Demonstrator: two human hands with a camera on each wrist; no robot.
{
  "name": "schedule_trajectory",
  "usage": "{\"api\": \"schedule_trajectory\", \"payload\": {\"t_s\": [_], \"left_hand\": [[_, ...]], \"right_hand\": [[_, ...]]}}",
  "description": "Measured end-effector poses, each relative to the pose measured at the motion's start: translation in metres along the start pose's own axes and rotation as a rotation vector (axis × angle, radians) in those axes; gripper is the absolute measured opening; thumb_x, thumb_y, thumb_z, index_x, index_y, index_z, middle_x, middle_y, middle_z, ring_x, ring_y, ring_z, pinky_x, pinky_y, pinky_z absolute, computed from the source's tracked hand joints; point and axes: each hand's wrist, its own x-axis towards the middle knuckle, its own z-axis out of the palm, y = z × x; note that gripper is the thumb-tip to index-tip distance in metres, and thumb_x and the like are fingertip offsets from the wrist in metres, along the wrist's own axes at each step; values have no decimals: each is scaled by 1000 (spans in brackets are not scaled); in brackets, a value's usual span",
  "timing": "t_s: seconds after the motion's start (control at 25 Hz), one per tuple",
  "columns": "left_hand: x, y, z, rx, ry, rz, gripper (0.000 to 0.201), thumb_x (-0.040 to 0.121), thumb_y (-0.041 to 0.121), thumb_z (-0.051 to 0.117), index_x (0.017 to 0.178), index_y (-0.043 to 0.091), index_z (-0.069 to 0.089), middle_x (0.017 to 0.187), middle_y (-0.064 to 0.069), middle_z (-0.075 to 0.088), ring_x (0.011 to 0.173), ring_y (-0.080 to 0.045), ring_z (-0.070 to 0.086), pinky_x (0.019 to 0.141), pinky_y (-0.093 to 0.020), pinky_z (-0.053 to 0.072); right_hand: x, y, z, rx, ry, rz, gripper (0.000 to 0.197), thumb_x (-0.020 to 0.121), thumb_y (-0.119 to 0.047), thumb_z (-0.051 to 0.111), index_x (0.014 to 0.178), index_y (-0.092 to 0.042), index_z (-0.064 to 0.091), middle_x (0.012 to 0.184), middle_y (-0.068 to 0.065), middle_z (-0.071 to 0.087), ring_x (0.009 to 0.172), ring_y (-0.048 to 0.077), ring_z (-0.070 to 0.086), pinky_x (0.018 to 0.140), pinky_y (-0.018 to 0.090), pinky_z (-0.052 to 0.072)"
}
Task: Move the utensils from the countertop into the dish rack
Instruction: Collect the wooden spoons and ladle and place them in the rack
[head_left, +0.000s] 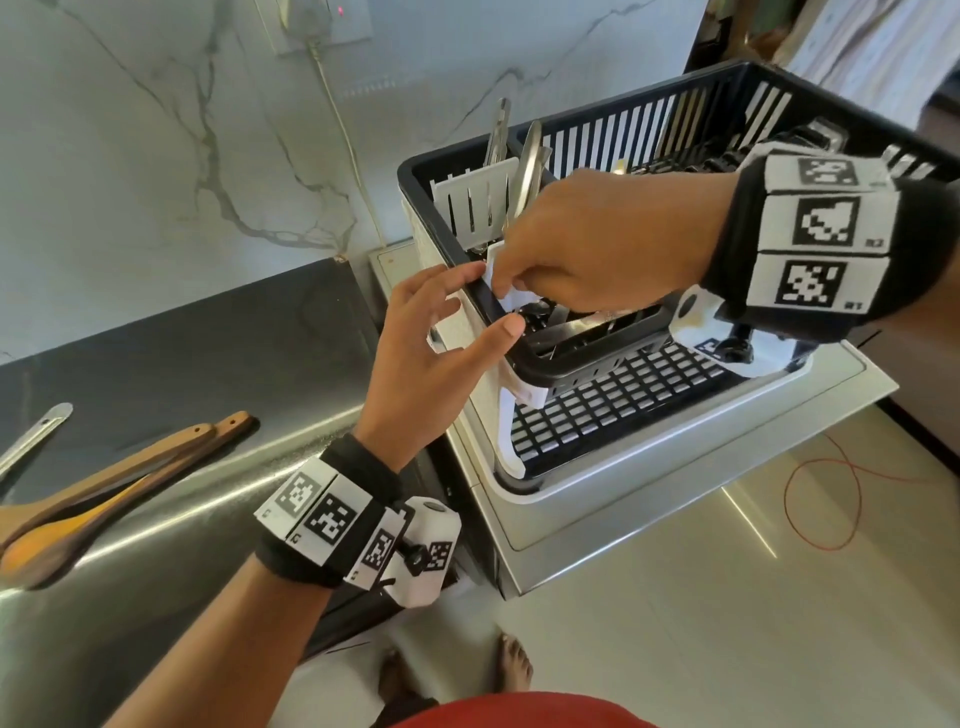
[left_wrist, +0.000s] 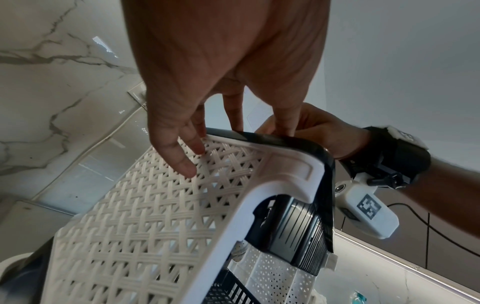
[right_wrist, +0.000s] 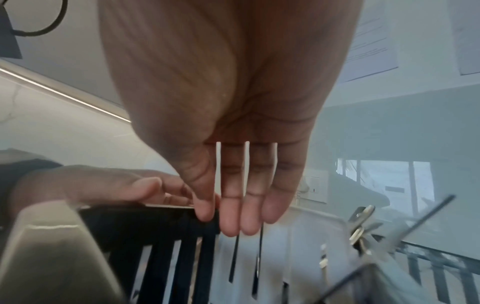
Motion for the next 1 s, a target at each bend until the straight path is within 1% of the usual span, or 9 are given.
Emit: {"api": "schedule_trajectory", "payload": {"t_s": [0.08,0.28,0.36,0.48,0.56,0.68,0.76,0.88,1.0], "left_hand": [[-2,-4,-9,-3,-6,-11,47,88,36,71,132,26,58,138,8,56,127,-10,54,105,-29,46],[-14,-22,-50,44,-21,-5,33,90,29,70,122,27,65,129,11,64,123,-4,58,89,-12,47],[-21,-35,-74,67,-30,-4,31,90,27,69,121,25,66,127,9,65,123,-5,58,83,-4,46],[-30,-57,-116,108,-23,-14,28,91,26,68,119,26,66,125,9,66,122,-6,58,80,-2,45],[-38,-71,-144,133,-10,-34,25,91,26,69,116,29,67,123,11,66,121,-4,58,80,-5,46],[-56,-95,-200,152,10,-57,24,90,25,70,113,31,67,120,12,65,120,-4,57,82,-21,51],[-74,-114,-246,186,43,-61,24,89,24,71,112,29,67,117,13,63,114,0,58,85,-28,56],[-103,-147,-314,301,80,-103,26,87,28,73,112,31,67,114,12,61,108,0,60,86,-33,57],[-143,-189,-389,452,146,-203,29,80,42,68,108,35,65,112,7,61,107,-9,60,95,-39,51]], "right_hand": [[4,-8,-1,1,31,35,36,102,-30,39,120,-22,69,107,-1,71,88,11,56,85,23,34],[3,-32,-22,-24,138,85,41,98,-46,40,125,-29,65,112,-3,72,101,19,66,87,32,44],[7,-47,-33,-40,124,117,47,95,-54,37,128,-32,62,108,-6,73,96,17,66,84,32,46],[24,-72,-43,-131,18,107,48,94,-58,35,130,-36,58,102,-7,72,96,18,67,88,36,50],[42,-92,-47,-167,-68,73,42,95,-57,40,130,-39,58,103,-9,68,97,19,65,85,37,50],[102,-132,-48,-174,-131,21,36,94,-56,46,124,-42,60,93,-14,53,100,21,62,77,33,43],[157,-161,-43,-147,-124,-19,32,93,-55,49,119,-43,62,91,-14,55,101,22,62,75,32,38],[243,-198,-21,-66,-130,-69,29,92,-51,51,115,-41,65,87,-15,57,101,22,63,75,32,41],[335,-242,17,-16,-133,-111,30,92,-50,52,116,-41,66,102,-9,70,104,24,65,76,33,41]]}}
